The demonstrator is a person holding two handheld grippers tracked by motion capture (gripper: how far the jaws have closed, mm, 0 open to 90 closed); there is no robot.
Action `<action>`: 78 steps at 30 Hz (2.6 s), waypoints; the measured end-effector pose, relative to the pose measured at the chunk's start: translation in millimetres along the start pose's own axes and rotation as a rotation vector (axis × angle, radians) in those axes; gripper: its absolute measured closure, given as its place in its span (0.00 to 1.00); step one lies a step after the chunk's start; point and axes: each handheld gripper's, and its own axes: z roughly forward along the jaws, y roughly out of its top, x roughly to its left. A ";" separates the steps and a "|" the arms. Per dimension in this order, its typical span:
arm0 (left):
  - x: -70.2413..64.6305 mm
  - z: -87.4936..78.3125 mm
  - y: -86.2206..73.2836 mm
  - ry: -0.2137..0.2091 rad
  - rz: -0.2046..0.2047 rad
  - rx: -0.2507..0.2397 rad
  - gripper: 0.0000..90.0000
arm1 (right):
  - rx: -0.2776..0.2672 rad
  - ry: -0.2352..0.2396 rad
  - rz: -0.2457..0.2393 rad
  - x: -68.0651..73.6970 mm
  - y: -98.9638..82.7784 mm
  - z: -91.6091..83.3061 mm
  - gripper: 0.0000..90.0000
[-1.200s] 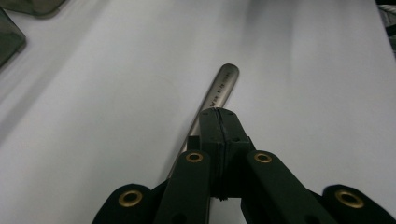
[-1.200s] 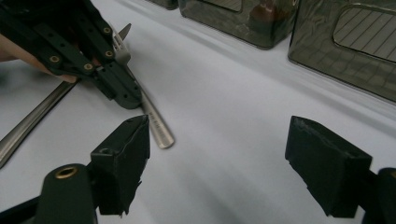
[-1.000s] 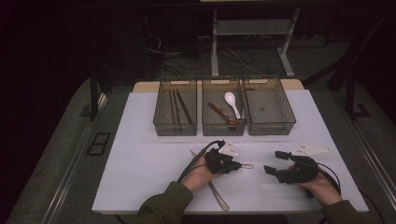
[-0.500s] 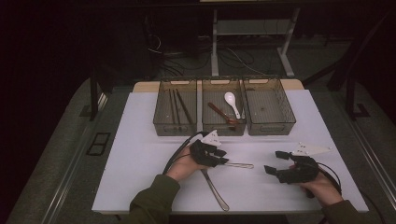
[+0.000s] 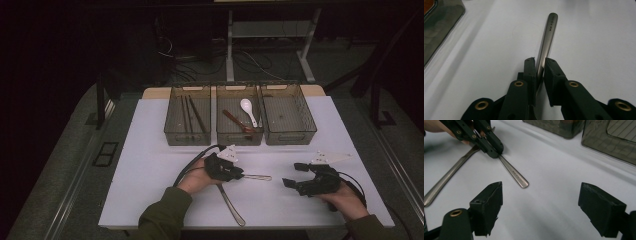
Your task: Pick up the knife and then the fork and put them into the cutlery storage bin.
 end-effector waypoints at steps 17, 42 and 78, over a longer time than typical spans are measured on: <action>-5.1 5.5 5.0 -0.024 0.088 -0.018 0.93 | 0.126 0.107 -0.058 0.0 9.7 -0.9 0.16; -23.2 -19.7 26.3 -0.092 0.178 -0.099 0.93 | 0.293 0.388 -0.367 19.3 78.1 54.4 0.46; -24.3 -34.1 27.1 -0.105 0.114 -0.155 0.61 | 0.430 0.480 -0.441 34.7 85.4 75.7 0.96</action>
